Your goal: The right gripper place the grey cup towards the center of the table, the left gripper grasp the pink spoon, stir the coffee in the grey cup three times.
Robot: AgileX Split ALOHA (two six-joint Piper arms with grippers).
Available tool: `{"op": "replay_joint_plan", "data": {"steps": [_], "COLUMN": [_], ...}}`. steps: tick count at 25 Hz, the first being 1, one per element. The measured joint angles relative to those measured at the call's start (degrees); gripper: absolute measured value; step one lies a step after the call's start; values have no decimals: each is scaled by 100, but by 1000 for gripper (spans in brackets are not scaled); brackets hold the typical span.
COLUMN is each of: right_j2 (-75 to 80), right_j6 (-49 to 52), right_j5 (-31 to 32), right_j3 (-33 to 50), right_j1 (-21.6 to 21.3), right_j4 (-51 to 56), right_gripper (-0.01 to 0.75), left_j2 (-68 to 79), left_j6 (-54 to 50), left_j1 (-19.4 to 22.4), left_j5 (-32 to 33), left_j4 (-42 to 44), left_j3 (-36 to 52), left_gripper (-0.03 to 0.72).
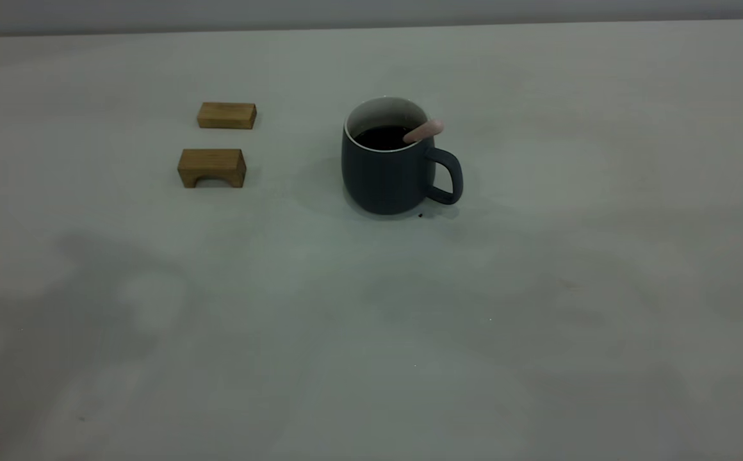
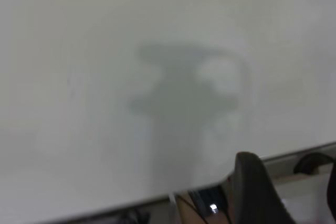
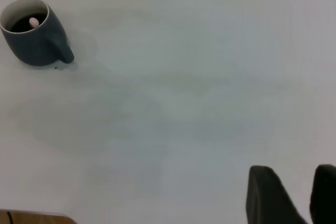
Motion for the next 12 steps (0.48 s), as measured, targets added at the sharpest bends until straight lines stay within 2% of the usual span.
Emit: {"op": "replay_joint_plan", "data": {"steps": [5, 8, 10, 12], "right_j2": [0, 0, 0, 0], "right_j6": [0, 0, 0, 0], "right_j5": [0, 0, 0, 0], "right_j3": [0, 0, 0, 0], "right_j1": [0, 0, 0, 0], "right_j4": [0, 0, 0, 0], "right_gripper": [241, 241, 241, 241], "left_j2": [-1233, -2089, -2523, -2966], "left_j6": [-1018, -1064, -849, -503], "left_j1": [0, 32, 291, 727], "left_j5": [0, 0, -12, -42], "left_j4": [172, 215, 136, -7], "left_j3": [1482, 2355, 2869, 3367], "left_gripper": [410, 410, 410, 410]}}
